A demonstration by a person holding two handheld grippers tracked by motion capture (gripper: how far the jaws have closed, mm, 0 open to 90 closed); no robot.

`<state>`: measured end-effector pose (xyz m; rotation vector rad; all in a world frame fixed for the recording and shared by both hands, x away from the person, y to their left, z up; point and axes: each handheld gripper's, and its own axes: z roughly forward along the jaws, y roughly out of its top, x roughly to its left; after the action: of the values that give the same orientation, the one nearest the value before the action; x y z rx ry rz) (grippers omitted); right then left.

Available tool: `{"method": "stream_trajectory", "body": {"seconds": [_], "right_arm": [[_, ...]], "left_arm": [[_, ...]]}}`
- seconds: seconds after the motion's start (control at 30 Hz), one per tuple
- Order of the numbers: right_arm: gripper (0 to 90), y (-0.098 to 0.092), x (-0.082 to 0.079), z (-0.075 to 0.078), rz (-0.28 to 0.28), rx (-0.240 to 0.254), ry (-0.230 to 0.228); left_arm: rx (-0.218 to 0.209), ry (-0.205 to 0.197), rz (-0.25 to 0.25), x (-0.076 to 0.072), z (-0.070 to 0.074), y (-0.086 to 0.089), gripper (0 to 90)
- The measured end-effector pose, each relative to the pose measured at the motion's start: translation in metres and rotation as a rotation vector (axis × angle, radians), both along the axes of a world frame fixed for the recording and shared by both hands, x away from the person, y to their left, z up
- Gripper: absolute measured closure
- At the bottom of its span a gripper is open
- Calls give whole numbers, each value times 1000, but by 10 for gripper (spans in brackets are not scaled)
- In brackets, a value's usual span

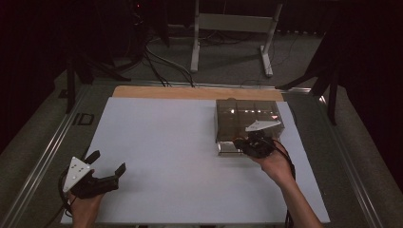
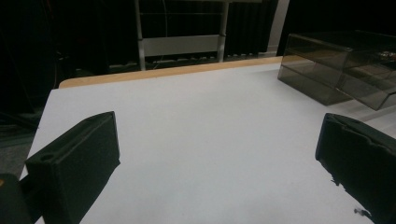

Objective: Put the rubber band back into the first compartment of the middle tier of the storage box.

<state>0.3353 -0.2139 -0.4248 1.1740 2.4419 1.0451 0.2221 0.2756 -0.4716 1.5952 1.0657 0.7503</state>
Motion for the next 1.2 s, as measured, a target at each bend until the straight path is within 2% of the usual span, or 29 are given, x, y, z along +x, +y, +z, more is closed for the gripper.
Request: {"method": "stream_trajectory", "body": {"seconds": [1.2], "right_arm": [[863, 11, 13, -12, -17, 35, 24]], "left_arm": [[2, 7, 5, 1, 0, 1, 12]]}}
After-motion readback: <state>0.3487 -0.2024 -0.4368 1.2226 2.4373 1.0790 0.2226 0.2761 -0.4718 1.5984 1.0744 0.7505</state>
